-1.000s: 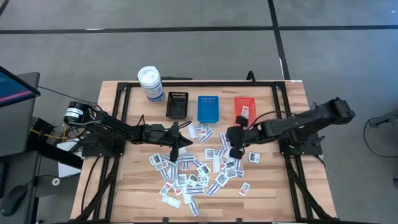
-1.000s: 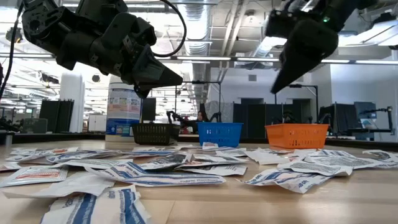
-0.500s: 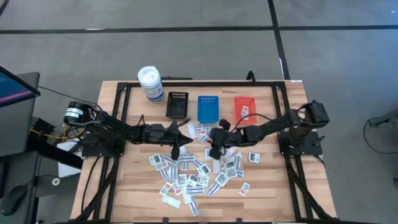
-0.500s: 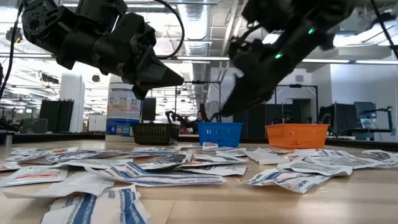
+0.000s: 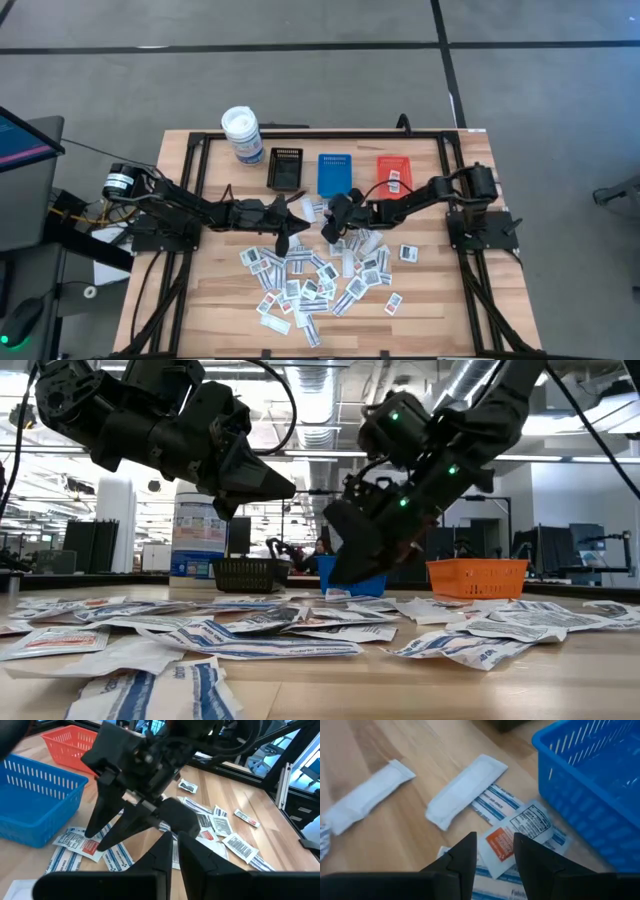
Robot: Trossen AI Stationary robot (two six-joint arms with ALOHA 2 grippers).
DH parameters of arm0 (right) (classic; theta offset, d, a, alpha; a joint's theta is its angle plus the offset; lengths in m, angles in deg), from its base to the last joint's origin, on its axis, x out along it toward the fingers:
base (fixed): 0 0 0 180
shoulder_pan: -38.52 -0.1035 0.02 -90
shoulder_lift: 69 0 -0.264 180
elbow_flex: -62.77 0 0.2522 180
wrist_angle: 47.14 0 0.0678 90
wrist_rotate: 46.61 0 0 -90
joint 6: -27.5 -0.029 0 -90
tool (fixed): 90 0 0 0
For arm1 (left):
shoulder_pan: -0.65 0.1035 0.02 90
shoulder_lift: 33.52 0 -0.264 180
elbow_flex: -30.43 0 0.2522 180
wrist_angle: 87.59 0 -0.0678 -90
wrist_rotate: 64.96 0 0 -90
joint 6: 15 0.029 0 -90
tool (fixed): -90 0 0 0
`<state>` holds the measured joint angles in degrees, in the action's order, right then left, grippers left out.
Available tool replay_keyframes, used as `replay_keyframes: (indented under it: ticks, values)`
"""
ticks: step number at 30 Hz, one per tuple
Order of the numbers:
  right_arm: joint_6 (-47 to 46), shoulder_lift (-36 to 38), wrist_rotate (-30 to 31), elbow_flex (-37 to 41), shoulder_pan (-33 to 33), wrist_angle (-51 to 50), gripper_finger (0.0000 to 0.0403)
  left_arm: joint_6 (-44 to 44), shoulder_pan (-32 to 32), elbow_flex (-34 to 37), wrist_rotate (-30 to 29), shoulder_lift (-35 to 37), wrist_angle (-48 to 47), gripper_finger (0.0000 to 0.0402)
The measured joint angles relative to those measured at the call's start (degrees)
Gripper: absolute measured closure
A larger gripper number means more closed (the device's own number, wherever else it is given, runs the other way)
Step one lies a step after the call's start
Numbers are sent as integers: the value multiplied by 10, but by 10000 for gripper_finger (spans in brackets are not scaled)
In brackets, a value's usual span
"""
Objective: Pick & Place First Aid Supplies
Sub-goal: Put the orange ointment pack into the orange bin
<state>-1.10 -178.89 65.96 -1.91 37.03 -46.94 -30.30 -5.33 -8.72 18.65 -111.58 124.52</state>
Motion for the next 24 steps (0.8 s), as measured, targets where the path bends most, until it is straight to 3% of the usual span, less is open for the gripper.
replay_keyframes:
  ticks: [13,24]
  values:
    - [1,-9,-1,-12,2,-66,280,0,0,0,0,0,0,375]
    - [7,1,-83,-12,-60,-102,280,0,0,0,0,0,0,376]
